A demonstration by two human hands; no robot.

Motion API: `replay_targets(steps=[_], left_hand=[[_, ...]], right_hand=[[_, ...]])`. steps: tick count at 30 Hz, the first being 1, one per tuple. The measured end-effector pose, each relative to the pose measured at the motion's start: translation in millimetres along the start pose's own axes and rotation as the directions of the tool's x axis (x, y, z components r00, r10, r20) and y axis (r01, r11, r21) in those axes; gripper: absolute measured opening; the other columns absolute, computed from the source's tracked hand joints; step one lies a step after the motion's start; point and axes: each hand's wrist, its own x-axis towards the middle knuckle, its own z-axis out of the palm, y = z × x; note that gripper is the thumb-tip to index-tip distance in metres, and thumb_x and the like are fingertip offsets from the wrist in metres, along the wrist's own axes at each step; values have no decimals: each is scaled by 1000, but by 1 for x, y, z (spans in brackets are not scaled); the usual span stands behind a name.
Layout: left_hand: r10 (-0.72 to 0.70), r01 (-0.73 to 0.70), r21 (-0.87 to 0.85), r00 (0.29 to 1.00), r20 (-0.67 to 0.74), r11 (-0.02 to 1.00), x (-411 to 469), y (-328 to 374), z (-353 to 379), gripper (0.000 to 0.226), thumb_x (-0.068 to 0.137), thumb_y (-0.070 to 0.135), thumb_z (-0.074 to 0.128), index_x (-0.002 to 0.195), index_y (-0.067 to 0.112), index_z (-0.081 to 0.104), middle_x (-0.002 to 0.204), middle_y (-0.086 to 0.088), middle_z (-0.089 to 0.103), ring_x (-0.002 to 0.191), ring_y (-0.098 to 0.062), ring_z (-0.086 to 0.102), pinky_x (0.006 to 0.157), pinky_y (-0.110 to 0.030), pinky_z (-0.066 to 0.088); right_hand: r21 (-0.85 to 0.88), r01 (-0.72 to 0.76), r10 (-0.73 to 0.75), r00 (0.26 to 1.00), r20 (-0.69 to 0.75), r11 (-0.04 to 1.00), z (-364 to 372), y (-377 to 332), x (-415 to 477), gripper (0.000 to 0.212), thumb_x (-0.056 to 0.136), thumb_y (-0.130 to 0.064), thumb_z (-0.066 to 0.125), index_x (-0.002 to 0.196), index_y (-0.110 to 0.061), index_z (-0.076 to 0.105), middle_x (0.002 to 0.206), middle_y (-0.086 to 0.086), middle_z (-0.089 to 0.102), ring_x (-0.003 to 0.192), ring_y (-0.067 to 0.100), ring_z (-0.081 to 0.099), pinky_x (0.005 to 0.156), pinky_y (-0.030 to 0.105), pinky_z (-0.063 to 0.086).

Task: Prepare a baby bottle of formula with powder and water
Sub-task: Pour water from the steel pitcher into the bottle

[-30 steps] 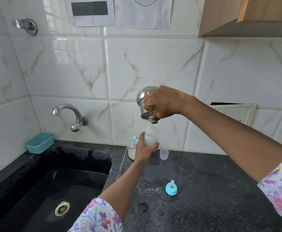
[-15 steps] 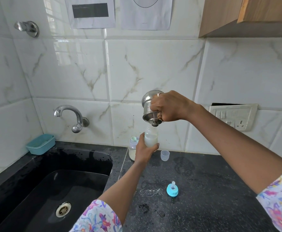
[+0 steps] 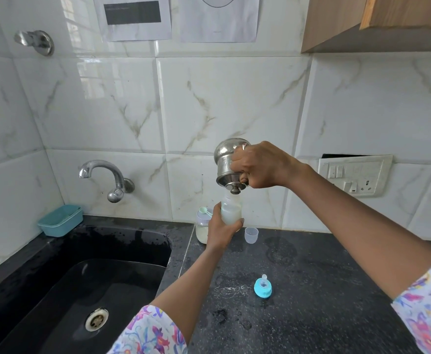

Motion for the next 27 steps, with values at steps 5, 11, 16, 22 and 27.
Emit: replay_targets(steps=[5, 11, 16, 22, 27], left_hand=[[-14, 15, -11, 999, 28, 1000, -4, -5, 0, 55, 79, 10, 71, 125, 15, 40, 102, 5, 55, 82, 3, 52, 57, -1, 42], [-58, 59, -37, 998, 40, 998, -10, -29, 2, 54, 79, 10, 71, 119, 26, 40, 101, 8, 57, 93, -11, 56, 67, -12, 46], [-71, 72, -24, 996, 48, 997, -7, -48, 9, 56, 75, 4, 71, 99, 46, 42, 104, 6, 59, 94, -10, 57, 70, -15, 48], [-124, 125, 1, 990, 64, 992, 1, -74, 23, 61, 73, 4, 73, 115, 34, 39, 108, 7, 56, 98, -10, 55, 83, -22, 46], [-188, 186, 31, 979, 76, 982, 2, -92, 32, 59, 73, 10, 75, 116, 33, 41, 109, 8, 58, 102, -14, 55, 84, -26, 42]], right_hand=[[201, -304, 310, 951, 5, 931, 16, 4, -16, 16, 70, -12, 68, 65, -11, 53, 71, 2, 53, 70, 25, 48, 50, 26, 28], [617, -630, 736, 667, 119, 472, 62, 3, -63, 38, 61, -10, 85, 57, 1, 48, 53, 2, 40, 56, 19, 32, 54, 31, 29], [788, -581, 879, 247, 408, -203, 121, -8, -111, 42, 67, -2, 79, 52, -11, 41, 52, 3, 38, 59, 17, 35, 59, 28, 28], [723, -293, 772, -96, 628, -625, 192, -30, -168, 34, 77, 2, 71, 58, -9, 45, 66, 9, 55, 78, 23, 52, 73, 37, 46], [638, -326, 710, -199, 675, -698, 229, -48, -194, 33, 74, 1, 75, 57, -8, 48, 64, 9, 53, 76, 21, 48, 73, 35, 40]])
